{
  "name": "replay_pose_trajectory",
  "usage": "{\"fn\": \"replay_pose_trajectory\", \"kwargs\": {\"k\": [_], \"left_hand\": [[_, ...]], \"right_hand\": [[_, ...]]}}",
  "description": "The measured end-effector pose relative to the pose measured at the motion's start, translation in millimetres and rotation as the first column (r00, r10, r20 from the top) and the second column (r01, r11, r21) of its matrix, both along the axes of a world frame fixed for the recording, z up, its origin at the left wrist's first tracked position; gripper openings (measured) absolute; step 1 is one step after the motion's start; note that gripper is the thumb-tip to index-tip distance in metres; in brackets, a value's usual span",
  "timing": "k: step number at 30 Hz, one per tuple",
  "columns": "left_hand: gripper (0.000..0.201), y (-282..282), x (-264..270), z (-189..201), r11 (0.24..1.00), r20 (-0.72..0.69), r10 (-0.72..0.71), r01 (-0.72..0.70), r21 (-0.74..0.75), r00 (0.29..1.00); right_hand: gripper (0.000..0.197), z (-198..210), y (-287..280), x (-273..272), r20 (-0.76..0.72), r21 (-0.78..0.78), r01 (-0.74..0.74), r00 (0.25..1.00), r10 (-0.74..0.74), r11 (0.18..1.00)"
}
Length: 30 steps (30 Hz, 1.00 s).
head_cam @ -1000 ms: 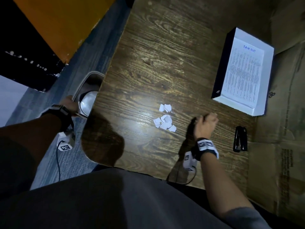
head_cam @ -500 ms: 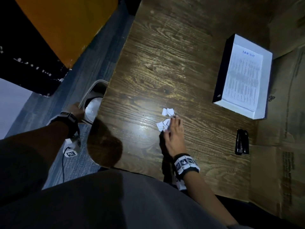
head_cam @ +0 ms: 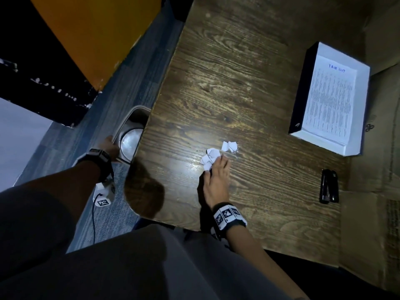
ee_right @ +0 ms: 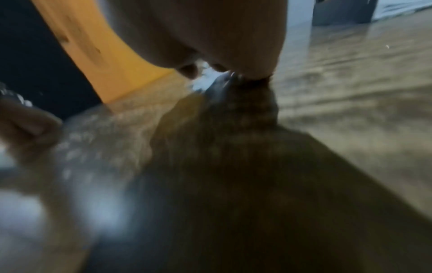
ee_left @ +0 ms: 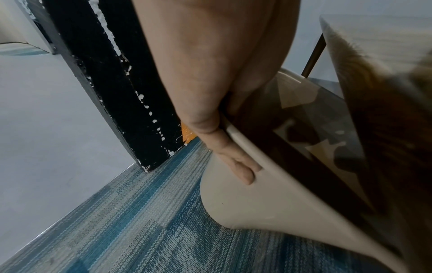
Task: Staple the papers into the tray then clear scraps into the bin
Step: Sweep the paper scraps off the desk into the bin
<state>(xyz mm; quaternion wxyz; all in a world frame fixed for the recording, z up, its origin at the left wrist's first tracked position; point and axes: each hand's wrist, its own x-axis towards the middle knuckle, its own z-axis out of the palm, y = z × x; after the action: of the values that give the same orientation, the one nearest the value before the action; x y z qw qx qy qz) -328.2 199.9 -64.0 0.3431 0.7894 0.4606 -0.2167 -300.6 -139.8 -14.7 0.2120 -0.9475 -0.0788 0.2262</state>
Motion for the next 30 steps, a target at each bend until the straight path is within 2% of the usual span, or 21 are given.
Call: {"fn": "replay_pose_trajectory", "kwargs": {"k": [2, 3, 5, 7, 10, 14, 16, 18, 20, 22, 24, 25, 26, 28, 30], "left_hand": [[0.025, 5.1, -2.1, -6.7, 1.000, 0.012, -0.004, 0.004, -0.010, 1.000], [0.025, 9.0, -3.5, -11.5, 1.000, 0.012, -0.007, 0.007, -0.018, 1.000], [0.026, 14.6, -5.8, -19.9, 1.000, -0.003, -0.010, 0.010, -0.012, 1.000], [0.025, 15.0, -6.4, -19.2, 1.000, 0.004, -0.015, 0.015, -0.010, 1.000], [0.028, 21.8, -10.1, -32.9, 0.999, 0.030, -0.012, 0.013, -0.043, 0.999], [0.030, 6.4, -6.0, -5.5, 1.000, 0.029, -0.016, 0.017, -0.022, 0.999], [0.033, -0.6, -1.3, 4.2, 1.000, 0.026, 0.006, -0.006, -0.021, 1.000], [0.033, -3.6, 0.2, 10.1, 1.000, 0.034, 0.018, -0.018, -0.018, 0.999], [0.028, -0.3, -0.3, 9.0, 0.999, 0.037, 0.038, -0.037, -0.031, 0.999], [0.023, 6.1, -2.4, 1.3, 0.997, 0.043, 0.059, -0.056, -0.055, 0.997], [0.026, 14.1, -5.5, -9.3, 0.997, 0.046, 0.055, -0.052, -0.063, 0.997], [0.029, 19.6, -7.7, -17.2, 0.997, 0.035, 0.044, -0.042, -0.070, 0.998], [0.031, 25.4, -9.7, -28.6, 0.996, 0.028, 0.040, -0.038, -0.075, 0.999], [0.033, 29.2, -11.1, -38.5, 0.996, 0.033, 0.019, -0.016, -0.088, 0.999], [0.042, 27.4, -12.6, -39.9, 0.995, 0.003, 0.042, -0.042, -0.089, 0.999]], "right_hand": [[0.060, 2.6, -10.2, 16.5, 0.093, 0.089, 0.000, 0.996, -0.008, 0.996], [0.062, 3.7, -19.3, 29.6, 0.135, 0.101, 0.086, 0.986, -0.099, 0.991], [0.064, 2.6, -39.3, 59.3, 0.133, 0.035, 0.316, 0.939, -0.318, 0.948], [0.067, 0.6, -45.5, 80.3, 0.085, -0.103, 0.427, 0.904, -0.420, 0.898], [0.072, -3.1, -15.7, 76.8, 0.028, -0.211, 0.314, 0.949, -0.315, 0.926], [0.077, 0.5, 31.6, 46.0, -0.043, -0.105, 0.067, 0.997, -0.071, 0.992], [0.075, 4.7, 40.7, 34.8, -0.076, -0.035, -0.069, 0.995, 0.066, 0.997], [0.071, 9.7, 36.8, 26.9, -0.048, 0.028, -0.164, 0.985, 0.165, 0.986], [0.068, 16.1, 20.8, 23.8, 0.029, 0.061, -0.099, 0.995, 0.098, 0.993], [0.067, 17.4, -4.3, 20.9, 0.076, 0.007, 0.076, 0.994, -0.076, 0.997], [0.069, 13.3, -24.3, 17.7, 0.041, -0.092, 0.242, 0.970, -0.239, 0.966], [0.070, 9.5, -27.0, 14.8, 0.012, -0.142, 0.278, 0.960, -0.279, 0.950], [0.073, 6.5, -24.1, 10.9, -0.006, -0.189, 0.266, 0.962, -0.272, 0.945], [0.076, 2.6, -5.0, 2.4, -0.032, -0.233, 0.159, 0.985, -0.171, 0.960], [0.075, 3.6, 18.6, -4.6, -0.062, -0.190, 0.038, 0.997, -0.051, 0.981]]}}
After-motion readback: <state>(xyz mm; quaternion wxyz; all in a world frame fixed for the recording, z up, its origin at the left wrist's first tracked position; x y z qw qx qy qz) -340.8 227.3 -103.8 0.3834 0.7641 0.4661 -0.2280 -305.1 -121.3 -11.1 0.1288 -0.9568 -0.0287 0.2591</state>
